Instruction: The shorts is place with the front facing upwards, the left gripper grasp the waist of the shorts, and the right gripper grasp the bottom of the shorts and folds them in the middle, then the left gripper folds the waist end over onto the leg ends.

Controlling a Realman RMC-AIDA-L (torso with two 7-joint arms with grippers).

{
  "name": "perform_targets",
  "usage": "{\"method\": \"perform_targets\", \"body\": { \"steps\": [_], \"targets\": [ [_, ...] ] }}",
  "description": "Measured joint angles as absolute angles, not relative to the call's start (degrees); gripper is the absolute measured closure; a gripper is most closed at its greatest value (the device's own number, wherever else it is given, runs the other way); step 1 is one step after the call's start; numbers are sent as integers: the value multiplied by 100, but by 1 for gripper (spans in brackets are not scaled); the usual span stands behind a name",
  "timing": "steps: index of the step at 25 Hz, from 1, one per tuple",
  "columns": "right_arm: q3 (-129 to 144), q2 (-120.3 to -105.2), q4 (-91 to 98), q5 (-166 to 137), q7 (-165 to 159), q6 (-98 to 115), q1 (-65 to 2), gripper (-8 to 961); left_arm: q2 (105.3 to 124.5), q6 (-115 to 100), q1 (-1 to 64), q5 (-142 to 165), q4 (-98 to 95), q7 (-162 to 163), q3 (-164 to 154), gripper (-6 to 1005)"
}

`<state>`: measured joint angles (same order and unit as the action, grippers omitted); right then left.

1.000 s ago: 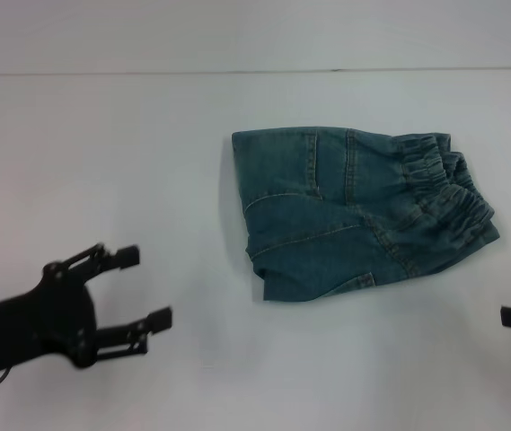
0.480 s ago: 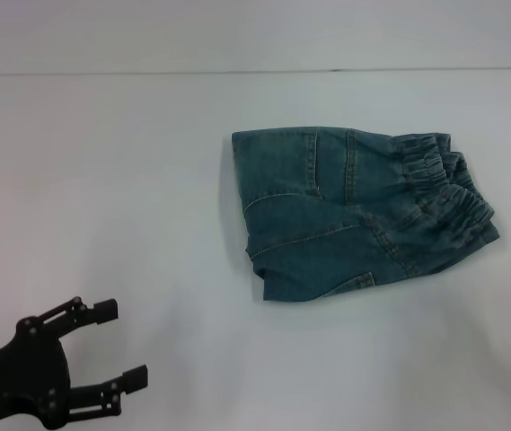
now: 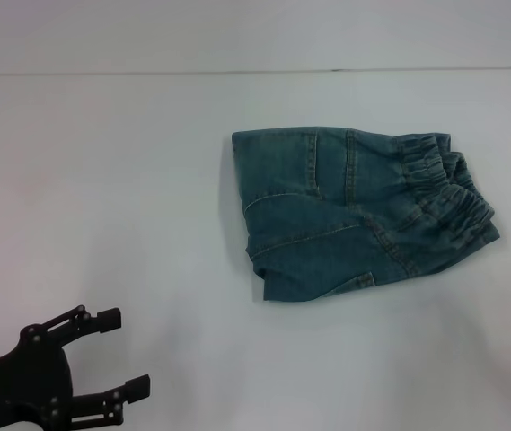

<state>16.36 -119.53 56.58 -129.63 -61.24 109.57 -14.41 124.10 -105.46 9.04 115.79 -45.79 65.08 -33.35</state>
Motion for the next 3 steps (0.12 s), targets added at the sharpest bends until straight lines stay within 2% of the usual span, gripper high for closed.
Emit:
{"method": "perform_targets", "body": {
  "steps": [3],
  "targets": [
    [1659,-11954,5640,-12968,-6104,10953,-1446,74,12410,-10549,912,11583,-4579,6508,-3339,60]
  ]
}}
